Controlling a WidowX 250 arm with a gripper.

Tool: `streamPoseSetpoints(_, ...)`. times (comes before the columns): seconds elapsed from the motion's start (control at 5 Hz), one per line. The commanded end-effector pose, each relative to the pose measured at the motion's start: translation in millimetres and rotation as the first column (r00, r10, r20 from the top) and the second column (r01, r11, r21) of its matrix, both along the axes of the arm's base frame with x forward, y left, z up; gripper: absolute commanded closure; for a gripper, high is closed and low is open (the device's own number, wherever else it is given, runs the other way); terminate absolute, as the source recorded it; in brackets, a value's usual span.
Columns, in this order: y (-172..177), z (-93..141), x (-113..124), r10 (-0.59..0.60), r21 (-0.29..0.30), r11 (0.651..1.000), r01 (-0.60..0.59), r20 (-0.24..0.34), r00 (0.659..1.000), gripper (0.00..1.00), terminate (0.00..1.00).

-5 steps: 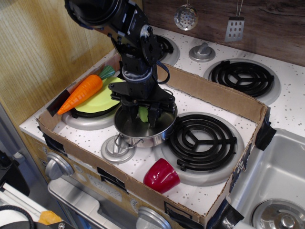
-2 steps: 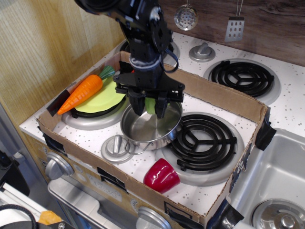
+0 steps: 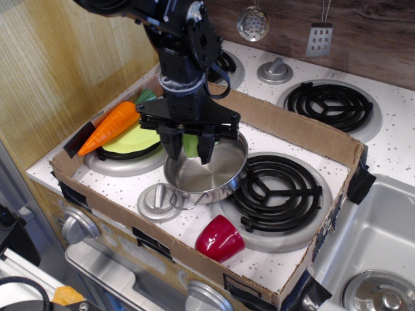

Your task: Take broccoli out of pan

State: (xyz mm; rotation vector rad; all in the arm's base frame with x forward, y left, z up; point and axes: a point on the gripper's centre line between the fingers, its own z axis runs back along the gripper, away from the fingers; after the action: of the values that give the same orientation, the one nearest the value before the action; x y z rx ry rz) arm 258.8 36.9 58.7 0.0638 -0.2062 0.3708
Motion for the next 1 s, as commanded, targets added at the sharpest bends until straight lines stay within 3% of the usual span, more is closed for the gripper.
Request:
streamPoseSetpoints(0.0, 17.8, 34.4, -13.6, 0.044, 0.091, 0.995, -0.048, 0.048, 0.998, 1.0, 0.0)
streamPoseSetpoints(0.2, 36.3, 40.1, -18.3, 0.05, 0.102, 0.993, -0.055, 0.051, 0.997, 1.0, 0.0)
streamPoseSetpoints(0.8, 60.7, 0.4, -49.0, 0.257, 0.079, 0.961, -0.265, 0.097, 0.962, 1.0, 0.0)
